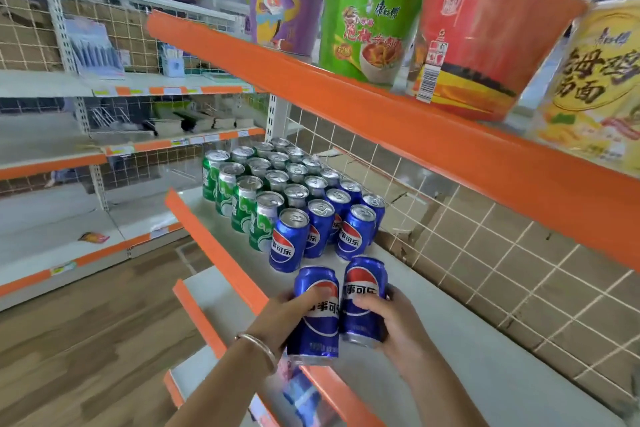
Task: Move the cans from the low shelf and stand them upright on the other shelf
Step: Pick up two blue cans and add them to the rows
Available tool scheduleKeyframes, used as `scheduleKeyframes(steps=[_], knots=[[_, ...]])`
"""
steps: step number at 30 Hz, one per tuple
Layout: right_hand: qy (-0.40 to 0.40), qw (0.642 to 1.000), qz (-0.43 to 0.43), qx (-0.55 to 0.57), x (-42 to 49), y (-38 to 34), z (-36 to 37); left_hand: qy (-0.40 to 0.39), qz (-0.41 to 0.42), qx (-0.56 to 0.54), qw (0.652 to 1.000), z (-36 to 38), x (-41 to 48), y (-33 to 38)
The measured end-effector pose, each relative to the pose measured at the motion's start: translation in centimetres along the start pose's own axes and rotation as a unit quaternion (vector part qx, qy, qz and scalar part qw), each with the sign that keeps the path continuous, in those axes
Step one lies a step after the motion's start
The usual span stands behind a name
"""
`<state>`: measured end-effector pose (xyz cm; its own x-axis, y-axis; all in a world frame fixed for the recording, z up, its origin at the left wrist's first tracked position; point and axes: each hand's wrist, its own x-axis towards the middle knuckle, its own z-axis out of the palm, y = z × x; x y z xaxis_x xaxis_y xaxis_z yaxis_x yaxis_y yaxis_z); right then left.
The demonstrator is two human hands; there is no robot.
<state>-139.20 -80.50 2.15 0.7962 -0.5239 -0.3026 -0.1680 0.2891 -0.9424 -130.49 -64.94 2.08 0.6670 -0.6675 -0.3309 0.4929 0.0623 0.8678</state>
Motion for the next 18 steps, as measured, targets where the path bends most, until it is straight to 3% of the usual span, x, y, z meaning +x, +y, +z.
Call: scheduleKeyframes(steps=[4, 11, 13, 18], knots=[[0.104, 0.992, -0.076, -0.012, 3.5, 0.8, 2.1, -0.059, 0.018, 0.029, 0.998, -2.2, 2.3, 1.1], [0.113, 0.969, -0.213, -0.063, 6.8, 1.8, 4.3, -0.23, 0.086, 0.089, 0.965, -5.7, 5.6, 2.6], [0.098, 0.966, -0.228, -0.076, 6.9, 1.6, 4.9, -0.245, 0.095, 0.093, 0.96, -6.4, 6.6, 2.8], [0.148, 0.957, -0.235, -0.086, 7.5, 1.3, 5.9, -0.292, 0.122, 0.116, 0.941, -7.4, 8.3, 2.8]])
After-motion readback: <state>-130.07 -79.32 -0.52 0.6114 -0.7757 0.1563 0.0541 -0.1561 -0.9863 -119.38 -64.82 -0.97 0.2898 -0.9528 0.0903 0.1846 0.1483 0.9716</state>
